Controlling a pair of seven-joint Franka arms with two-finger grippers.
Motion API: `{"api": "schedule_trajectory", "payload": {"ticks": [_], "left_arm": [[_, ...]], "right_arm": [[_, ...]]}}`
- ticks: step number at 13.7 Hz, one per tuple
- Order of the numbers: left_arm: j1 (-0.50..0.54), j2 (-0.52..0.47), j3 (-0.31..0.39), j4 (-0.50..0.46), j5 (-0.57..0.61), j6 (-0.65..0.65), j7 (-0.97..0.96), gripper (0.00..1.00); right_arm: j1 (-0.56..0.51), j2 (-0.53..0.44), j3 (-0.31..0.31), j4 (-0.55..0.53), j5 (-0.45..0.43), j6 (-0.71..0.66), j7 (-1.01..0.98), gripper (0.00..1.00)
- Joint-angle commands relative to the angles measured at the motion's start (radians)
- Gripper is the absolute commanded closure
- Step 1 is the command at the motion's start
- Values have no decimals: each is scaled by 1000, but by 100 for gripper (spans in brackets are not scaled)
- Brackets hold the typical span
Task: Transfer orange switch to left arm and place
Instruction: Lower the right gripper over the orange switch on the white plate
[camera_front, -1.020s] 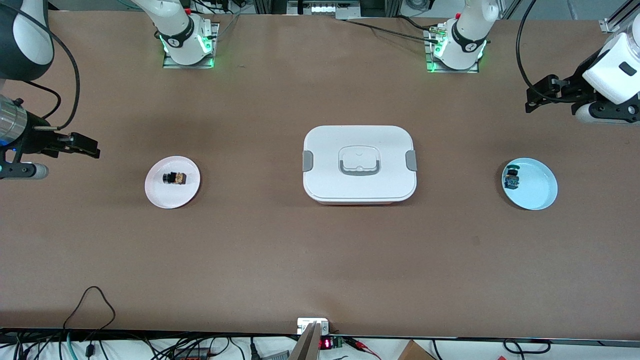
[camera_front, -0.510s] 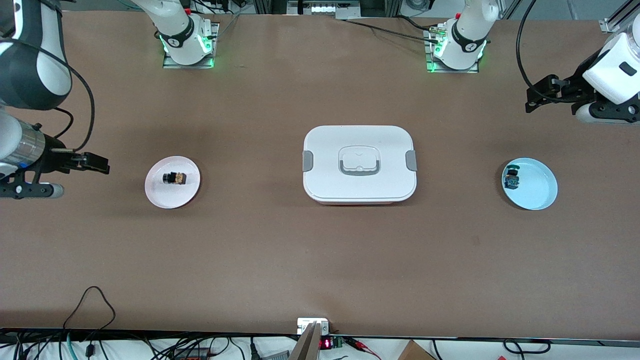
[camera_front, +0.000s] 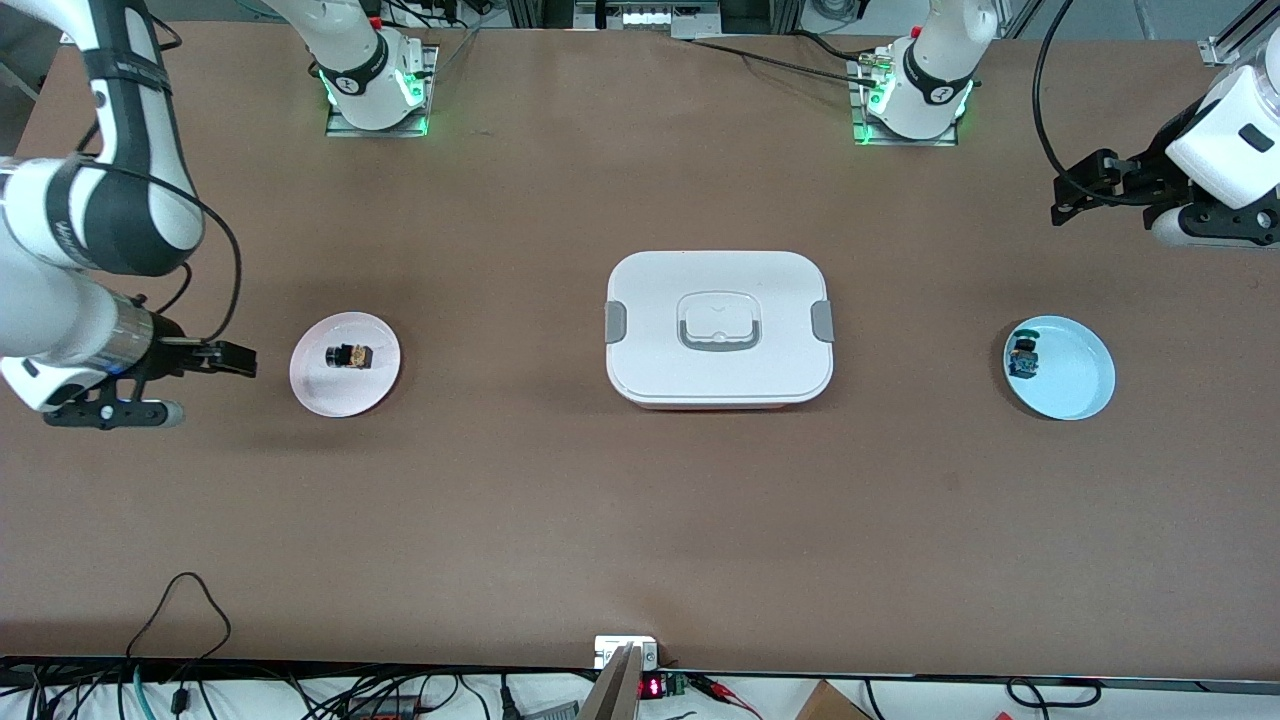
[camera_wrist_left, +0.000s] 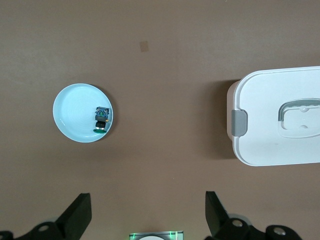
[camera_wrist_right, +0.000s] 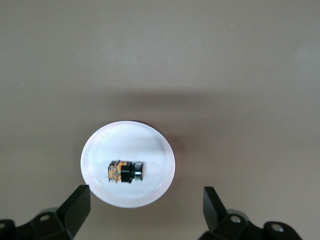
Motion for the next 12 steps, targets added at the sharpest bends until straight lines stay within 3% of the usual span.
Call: {"api": "schedule_trajectory", "payload": {"ticks": [1,8,12], "left_arm": [[5,4,-1,20,-3,-21,-7,0],[5,3,-14,21,-3,-27,-7,0],[0,3,-18,21,-3,-27,-7,0]], "right_arm": [[20,-30,8,-96,5,81,7,0],[67,-22,8,-264,5,260,0,0],[80,10,7,-292,3,279,-6,0]]}}
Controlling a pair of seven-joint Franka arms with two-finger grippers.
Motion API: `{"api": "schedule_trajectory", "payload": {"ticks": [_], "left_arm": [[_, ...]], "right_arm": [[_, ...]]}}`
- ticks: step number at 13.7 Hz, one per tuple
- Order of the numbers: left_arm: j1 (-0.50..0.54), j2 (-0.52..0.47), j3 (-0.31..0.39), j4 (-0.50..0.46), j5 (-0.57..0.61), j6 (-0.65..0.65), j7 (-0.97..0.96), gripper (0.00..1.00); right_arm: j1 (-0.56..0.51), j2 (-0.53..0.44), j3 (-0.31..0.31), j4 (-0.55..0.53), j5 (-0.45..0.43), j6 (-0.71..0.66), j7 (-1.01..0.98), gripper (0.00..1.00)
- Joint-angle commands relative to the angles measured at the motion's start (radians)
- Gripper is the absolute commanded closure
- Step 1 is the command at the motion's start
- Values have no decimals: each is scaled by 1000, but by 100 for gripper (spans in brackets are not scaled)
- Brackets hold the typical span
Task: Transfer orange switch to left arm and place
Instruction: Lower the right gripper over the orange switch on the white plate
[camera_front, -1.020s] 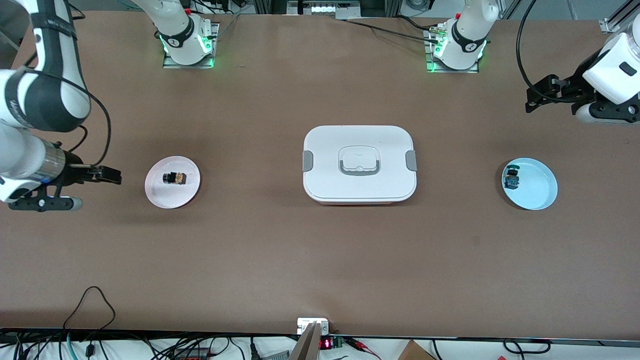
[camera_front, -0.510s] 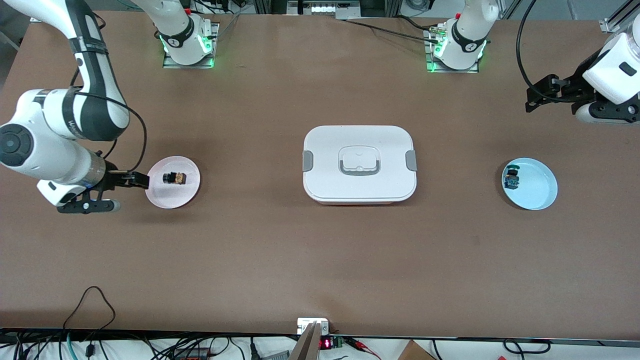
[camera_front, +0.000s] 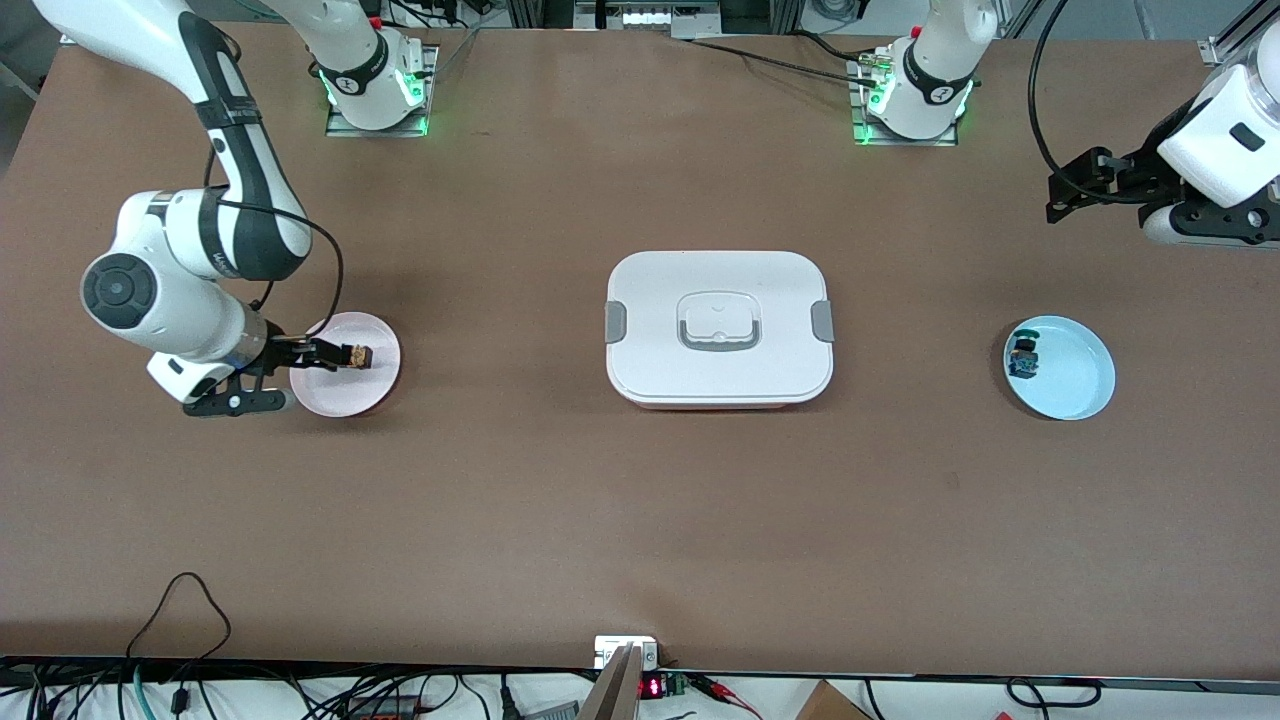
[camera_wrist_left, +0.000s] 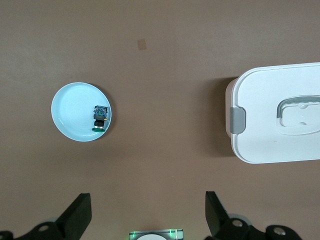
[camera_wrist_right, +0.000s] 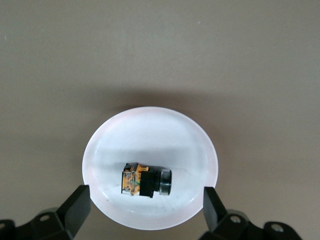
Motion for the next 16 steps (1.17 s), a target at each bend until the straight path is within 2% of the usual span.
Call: {"api": "schedule_trajectory", "payload": {"ticks": [1,11,16], "left_arm": [[-2,3,-10,21,-3,-22,-7,0],[-4,3,-8,21,-4,-22,-7,0],[-4,3,-8,21,-3,-22,-7,0]], "right_arm": [[5,14,-2,-23,3,21,-7,0],[5,96,-2,-26,0,44,6,0],[5,114,-2,-84,2,137,7,0]]}}
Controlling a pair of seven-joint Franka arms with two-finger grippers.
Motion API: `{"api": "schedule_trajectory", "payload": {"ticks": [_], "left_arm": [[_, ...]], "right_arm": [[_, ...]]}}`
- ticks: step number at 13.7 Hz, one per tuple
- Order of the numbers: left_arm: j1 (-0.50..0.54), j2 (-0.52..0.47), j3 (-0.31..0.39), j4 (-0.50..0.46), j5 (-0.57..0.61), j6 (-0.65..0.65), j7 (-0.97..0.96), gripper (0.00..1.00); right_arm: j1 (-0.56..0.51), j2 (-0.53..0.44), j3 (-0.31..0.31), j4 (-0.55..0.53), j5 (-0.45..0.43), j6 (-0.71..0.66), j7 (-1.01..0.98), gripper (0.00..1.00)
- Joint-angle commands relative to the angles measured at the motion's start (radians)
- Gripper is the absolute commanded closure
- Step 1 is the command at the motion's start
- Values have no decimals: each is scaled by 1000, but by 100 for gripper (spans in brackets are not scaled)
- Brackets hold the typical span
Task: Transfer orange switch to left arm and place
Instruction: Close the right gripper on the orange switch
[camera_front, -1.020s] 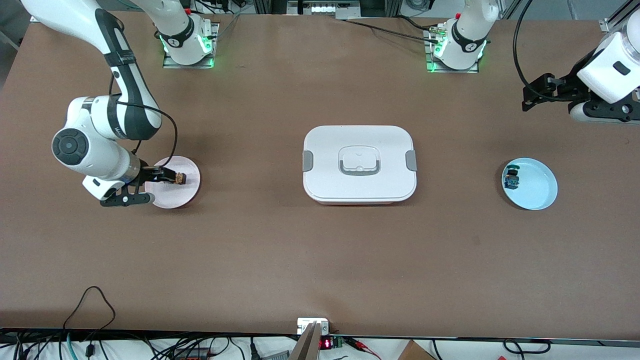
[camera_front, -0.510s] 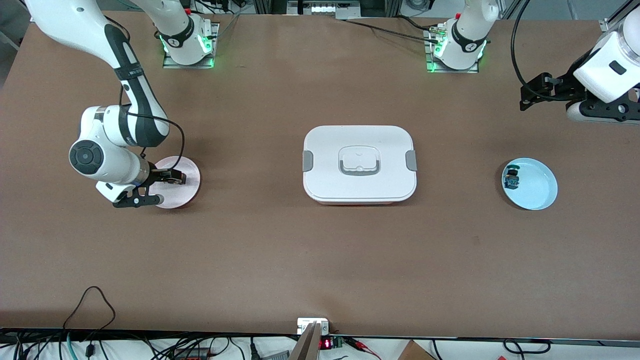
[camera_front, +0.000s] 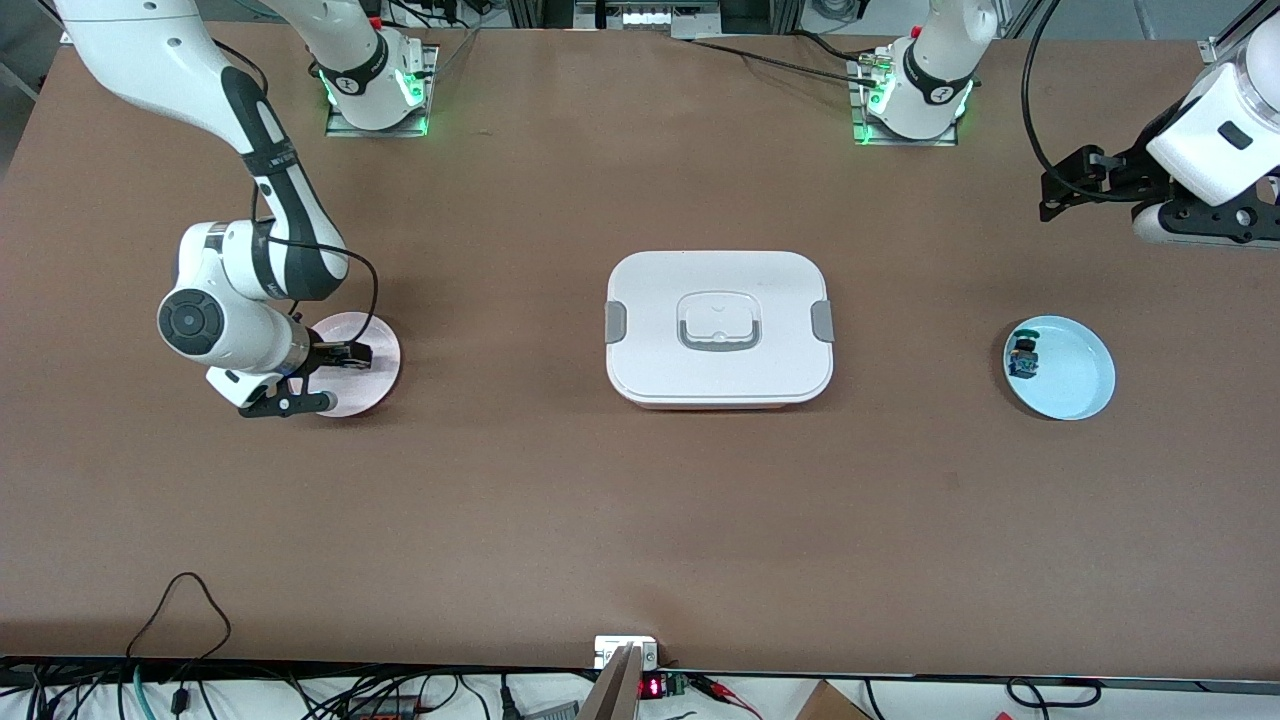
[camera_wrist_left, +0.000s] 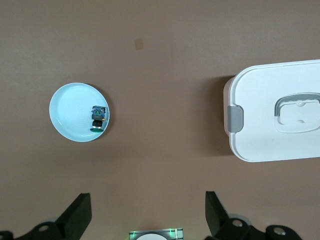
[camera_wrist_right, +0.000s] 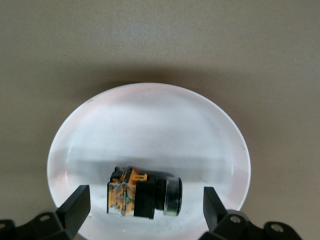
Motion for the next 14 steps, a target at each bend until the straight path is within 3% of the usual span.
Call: {"api": "schedule_trajectory", "payload": {"ticks": [1,14], "left_arm": [[0,3,-2,21,-3,-20,-7,0],[-1,4,-4,23,-3,-25,-7,0]], "right_arm": [[2,-3,-2,-31,2,40,10,0],[25,39,-2,-38,0,40,36,0]]}}
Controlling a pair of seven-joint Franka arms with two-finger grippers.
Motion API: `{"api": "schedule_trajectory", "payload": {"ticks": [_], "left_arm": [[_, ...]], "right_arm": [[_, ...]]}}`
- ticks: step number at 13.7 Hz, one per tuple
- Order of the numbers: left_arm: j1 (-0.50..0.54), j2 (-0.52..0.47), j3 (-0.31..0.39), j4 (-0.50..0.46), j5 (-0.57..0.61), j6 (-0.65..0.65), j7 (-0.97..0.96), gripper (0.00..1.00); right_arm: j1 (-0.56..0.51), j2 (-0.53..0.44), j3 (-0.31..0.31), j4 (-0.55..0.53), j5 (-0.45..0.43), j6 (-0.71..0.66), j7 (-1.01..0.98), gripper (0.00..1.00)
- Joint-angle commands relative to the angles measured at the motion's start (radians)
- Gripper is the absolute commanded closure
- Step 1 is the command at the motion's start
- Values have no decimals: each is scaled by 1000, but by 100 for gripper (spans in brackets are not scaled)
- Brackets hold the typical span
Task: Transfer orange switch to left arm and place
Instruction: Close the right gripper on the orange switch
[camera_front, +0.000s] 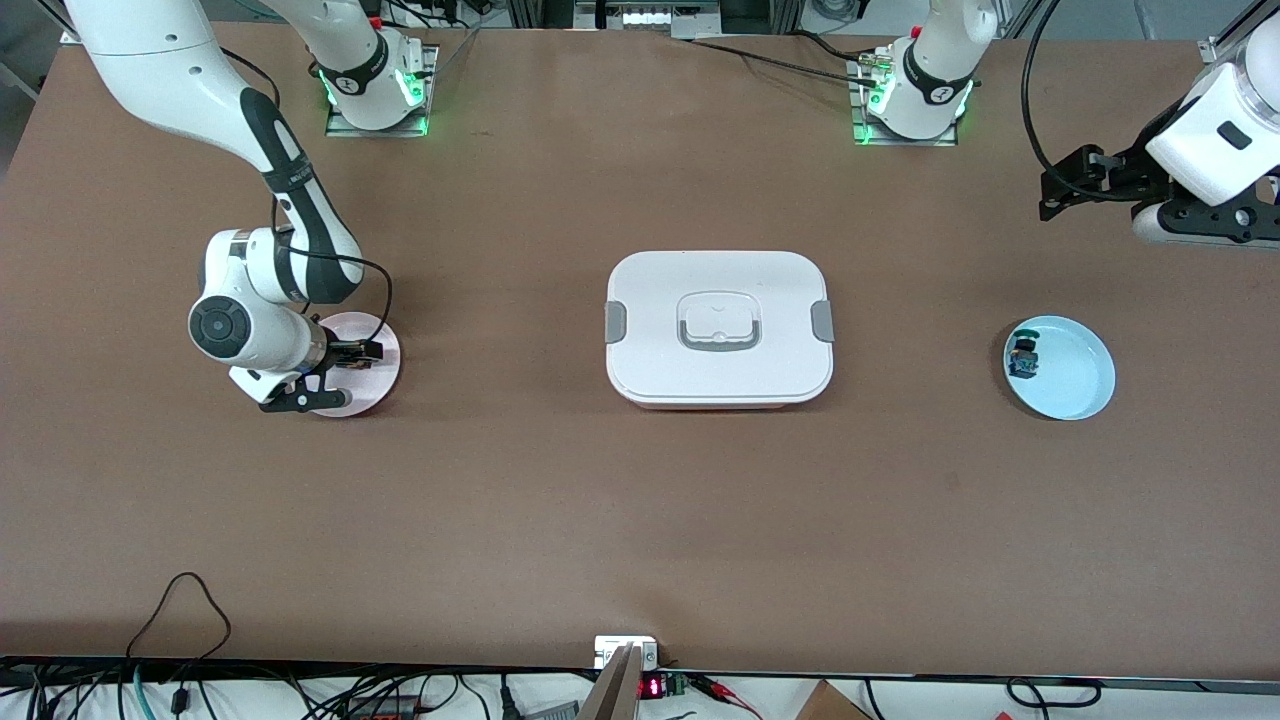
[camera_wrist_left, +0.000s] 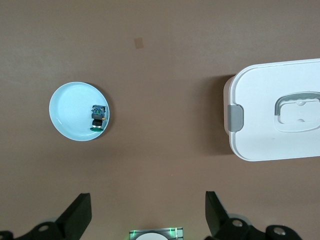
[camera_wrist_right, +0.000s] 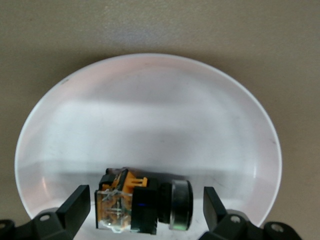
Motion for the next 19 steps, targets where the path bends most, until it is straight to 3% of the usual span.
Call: {"api": "schedule_trajectory", "payload": {"ticks": [1,5,9,12,15,19], "left_arm": [[-2,4,-5,23,-3,-22,-7,0],[-4,4,-11,23,-3,-22,-7,0],[-2,4,-11,23,-3,-23,-7,0],[-2,4,-11,23,-3,-22,-7,0],[-2,4,-11,23,-3,-22,-7,0],[-2,4,-11,23,-3,-22,-7,0]], "right_arm": [[18,-6,-2,-18,0,11,14,0],[13,-7,-3,-18,2,11,10,2],[9,-9,-9,-15,2,5,-6,47],[7,-19,-9,-6,0,2,-20,70],[4,-48,-9,16,2,-7,-67,83],[5,-82,-9,136,3,-166,-69,95]]}}
